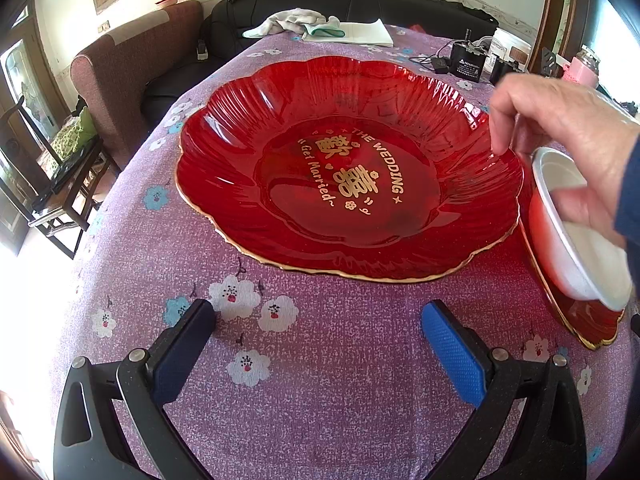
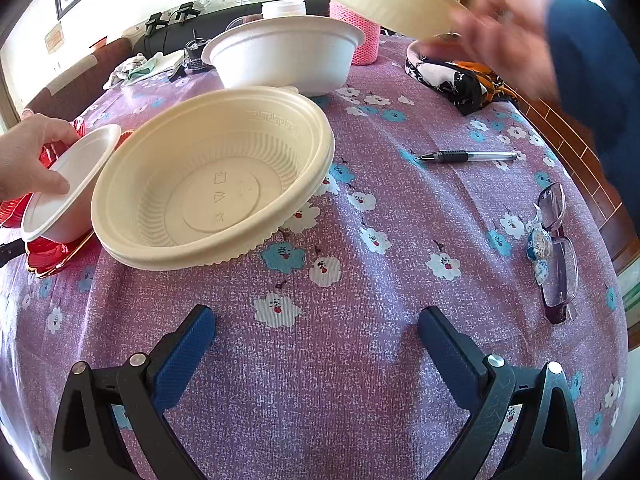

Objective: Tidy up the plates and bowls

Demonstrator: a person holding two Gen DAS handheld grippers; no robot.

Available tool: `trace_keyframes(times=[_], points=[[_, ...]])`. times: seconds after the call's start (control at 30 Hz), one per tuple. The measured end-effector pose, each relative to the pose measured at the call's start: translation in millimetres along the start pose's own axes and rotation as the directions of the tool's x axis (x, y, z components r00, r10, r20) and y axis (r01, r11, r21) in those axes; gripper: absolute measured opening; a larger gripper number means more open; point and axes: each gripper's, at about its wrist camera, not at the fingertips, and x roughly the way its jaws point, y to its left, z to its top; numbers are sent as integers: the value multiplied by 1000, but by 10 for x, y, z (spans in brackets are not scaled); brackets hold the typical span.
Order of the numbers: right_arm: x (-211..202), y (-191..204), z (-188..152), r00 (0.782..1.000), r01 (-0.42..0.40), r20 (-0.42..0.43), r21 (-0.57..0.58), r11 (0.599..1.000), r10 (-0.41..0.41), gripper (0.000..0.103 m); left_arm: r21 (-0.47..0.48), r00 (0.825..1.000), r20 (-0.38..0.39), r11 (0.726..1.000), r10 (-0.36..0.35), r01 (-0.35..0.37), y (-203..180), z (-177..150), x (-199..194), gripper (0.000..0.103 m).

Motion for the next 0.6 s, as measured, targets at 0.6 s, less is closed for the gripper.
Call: trace_keyframes(times=[0.6], points=[[-18, 27, 16, 1000, 0, 0, 0, 1000, 0, 102, 1, 1000, 0, 1000, -1, 1, 0, -2, 1, 103]])
